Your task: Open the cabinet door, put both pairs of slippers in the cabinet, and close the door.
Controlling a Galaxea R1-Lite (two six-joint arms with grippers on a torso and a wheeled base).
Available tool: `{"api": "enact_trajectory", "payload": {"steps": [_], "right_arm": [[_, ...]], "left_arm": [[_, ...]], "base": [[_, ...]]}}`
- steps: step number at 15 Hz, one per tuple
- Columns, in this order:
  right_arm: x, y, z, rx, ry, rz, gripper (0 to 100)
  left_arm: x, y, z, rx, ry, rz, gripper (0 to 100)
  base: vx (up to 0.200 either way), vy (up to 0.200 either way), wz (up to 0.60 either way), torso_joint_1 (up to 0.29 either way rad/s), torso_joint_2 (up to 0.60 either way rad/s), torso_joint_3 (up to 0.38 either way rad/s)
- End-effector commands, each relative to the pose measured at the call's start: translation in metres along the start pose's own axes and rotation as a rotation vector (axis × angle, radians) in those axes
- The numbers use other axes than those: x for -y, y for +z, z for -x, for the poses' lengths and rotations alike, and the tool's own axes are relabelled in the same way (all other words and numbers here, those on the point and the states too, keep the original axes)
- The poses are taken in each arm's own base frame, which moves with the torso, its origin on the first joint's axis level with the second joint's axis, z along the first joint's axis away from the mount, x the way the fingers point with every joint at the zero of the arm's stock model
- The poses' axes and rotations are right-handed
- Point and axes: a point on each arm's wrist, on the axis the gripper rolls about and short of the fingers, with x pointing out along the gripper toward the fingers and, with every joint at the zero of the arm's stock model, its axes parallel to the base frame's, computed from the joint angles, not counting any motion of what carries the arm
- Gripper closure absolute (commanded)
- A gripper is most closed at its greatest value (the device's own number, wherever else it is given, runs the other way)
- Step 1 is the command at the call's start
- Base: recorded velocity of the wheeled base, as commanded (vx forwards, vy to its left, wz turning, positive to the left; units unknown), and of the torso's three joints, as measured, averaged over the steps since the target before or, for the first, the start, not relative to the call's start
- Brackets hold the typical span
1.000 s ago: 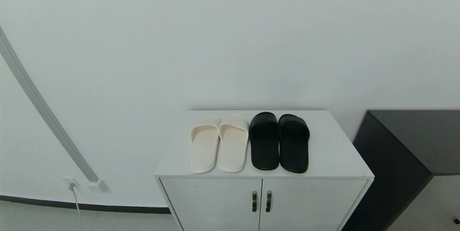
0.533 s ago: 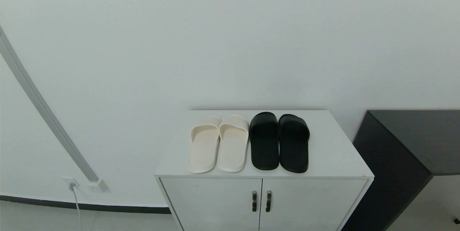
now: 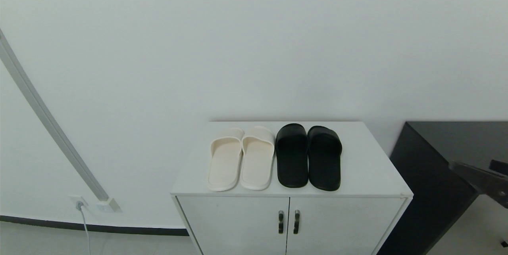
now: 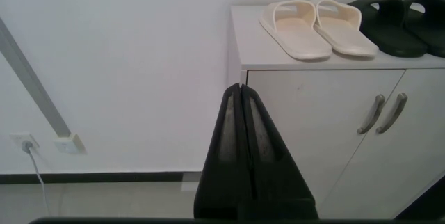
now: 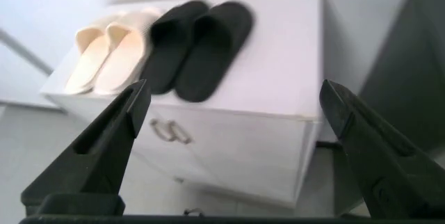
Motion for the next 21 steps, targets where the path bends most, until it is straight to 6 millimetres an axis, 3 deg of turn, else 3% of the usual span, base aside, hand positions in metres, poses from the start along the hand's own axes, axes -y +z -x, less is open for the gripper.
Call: {"api": "enact_trajectory", "payload": {"steps": [1, 5, 11, 14, 21], "right_arm": [[-0.042, -0.001, -0.036, -0.085, 0.011, 0.031, 0], [-0.070, -0.005, -0.065, -0.129, 0.040, 0.021, 0], [-0.111, -0.029, -0.135, -0.116, -0.025, 0.043, 0], [-0.126, -0.032, -0.161, -0.104, -0.075, 0.050, 0], [-0.130, -0.055, -0.204, -0.084, -0.173, 0.048, 0]], "left_arm": [[0.000, 0.000, 0.000, -0.001, 0.000, 0.000, 100], [0.000, 0.000, 0.000, -0.001, 0.000, 0.000, 100], [0.000, 0.000, 0.000, -0.001, -0.002, 0.005, 100], [0.000, 0.000, 0.000, -0.001, -0.002, 0.005, 100], [0.000, 0.000, 0.000, -0.001, -0.002, 0.005, 100]], "base": [[0.000, 0.000, 0.00, 0.000, 0.00, 0.000], [0.000, 0.000, 0.00, 0.000, 0.00, 0.000], [0.000, 0.000, 0.00, 0.000, 0.00, 0.000], [0.000, 0.000, 0.00, 0.000, 0.00, 0.000], [0.000, 0.000, 0.00, 0.000, 0.00, 0.000]]}}
